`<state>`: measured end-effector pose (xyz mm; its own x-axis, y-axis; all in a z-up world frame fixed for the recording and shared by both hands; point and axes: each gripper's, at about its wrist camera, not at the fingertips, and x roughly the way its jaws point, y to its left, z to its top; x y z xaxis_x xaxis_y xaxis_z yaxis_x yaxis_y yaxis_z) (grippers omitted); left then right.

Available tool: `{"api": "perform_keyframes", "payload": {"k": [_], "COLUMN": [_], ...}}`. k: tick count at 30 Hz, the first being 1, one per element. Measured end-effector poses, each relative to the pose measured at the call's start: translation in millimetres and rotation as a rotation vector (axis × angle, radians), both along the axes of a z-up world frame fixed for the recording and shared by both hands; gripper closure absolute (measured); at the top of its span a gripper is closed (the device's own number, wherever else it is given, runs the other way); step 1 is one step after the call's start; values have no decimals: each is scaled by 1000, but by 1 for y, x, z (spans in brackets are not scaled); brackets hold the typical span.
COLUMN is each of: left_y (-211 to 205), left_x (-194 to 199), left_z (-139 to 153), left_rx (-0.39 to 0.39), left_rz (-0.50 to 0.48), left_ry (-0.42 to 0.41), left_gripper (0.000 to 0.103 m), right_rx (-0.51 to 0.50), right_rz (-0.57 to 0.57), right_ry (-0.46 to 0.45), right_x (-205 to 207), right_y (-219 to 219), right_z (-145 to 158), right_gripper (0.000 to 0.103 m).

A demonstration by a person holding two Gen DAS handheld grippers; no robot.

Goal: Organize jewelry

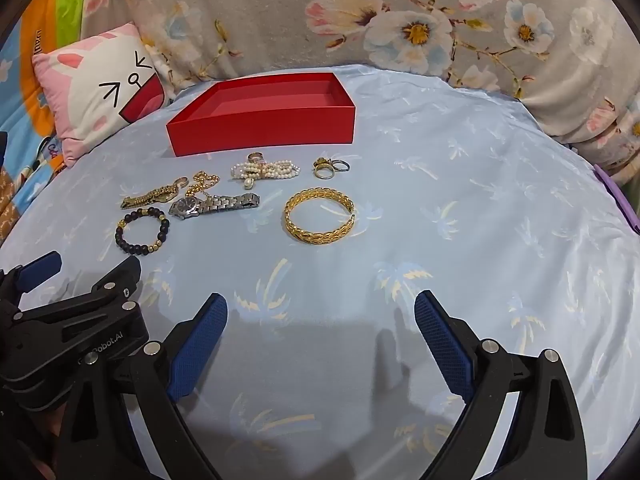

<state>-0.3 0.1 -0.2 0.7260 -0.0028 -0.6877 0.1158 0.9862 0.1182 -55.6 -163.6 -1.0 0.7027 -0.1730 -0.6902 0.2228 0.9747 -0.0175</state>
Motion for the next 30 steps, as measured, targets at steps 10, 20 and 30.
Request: {"api": "perform_keyframes", "payload": {"k": [10, 20, 30], "left_y": [-1, -1, -1], "left_x": [0, 1, 0], "left_z": [0, 0, 1], "left_rx": [1, -2, -2], "left_rz": [-2, -3, -3], "left_ry": [9, 6, 6], "left_gripper": [11, 11, 11], "right_rx": [5, 7, 8], "right_rz": [0, 0, 0], "right_ry": [3, 1, 0], "right_x": [-1, -1, -1], "right_y": [-1, -1, -1], "right_z": [0, 0, 0], "right_gripper": [10, 10, 10]}}
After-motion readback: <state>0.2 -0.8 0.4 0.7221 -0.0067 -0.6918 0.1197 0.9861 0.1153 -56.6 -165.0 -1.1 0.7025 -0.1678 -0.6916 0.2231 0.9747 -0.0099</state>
